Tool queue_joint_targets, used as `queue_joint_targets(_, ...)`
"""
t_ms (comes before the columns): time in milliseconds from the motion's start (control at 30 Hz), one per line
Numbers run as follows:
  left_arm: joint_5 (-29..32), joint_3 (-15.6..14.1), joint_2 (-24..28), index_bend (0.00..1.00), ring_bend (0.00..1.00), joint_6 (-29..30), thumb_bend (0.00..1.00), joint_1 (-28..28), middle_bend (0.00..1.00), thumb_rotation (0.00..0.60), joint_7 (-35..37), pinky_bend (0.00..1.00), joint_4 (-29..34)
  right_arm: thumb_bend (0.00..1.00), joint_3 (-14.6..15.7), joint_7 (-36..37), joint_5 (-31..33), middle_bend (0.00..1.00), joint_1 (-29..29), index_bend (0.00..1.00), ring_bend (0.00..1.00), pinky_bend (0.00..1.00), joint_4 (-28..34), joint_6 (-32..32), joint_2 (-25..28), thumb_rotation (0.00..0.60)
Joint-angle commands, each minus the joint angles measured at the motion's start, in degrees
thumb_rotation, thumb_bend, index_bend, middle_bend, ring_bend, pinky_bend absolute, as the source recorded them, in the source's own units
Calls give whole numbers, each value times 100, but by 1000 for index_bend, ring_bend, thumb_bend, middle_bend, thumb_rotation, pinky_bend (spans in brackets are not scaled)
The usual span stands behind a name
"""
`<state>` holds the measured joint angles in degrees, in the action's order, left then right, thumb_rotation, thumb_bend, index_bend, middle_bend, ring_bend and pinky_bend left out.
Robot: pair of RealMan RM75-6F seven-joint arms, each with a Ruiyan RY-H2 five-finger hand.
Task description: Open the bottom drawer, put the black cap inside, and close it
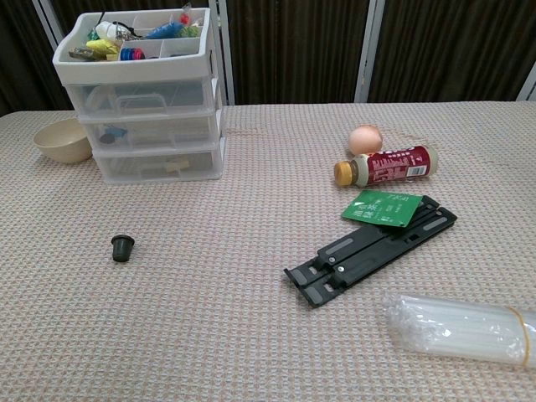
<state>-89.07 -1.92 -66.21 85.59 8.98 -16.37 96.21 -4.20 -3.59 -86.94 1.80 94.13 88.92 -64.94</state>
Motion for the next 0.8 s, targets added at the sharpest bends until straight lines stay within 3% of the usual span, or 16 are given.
queue_joint_targets(33,5,13,4,0,0,-18,91,-4,0,600,-21,0,0,66,1,-10,-5,0,1,78,0,0,4,0,4,600)
queue_joint_targets(567,124,70,-26,0,0,-267,135,29,0,600,-9,0,49,66,-6,-86,14,0,7,78,0,0,30,-16,-1,600)
queue_joint_targets(667,168,100,-33,0,0,-340,266,59,0,600,69,13,140,66,0,-85,25,0,6,78,0,0,34,-31,-1,600)
queue_joint_targets(733,200,133,-51,0,32,-379,381,86,21,600,170,87,220,66,-3,-82,28,0,1,79,0,0,28,-22,5,600)
queue_joint_targets(800,299,262,-141,0,254,-410,523,144,239,600,342,293,339,65,-8,-63,42,0,-15,80,0,0,28,-1,19,600)
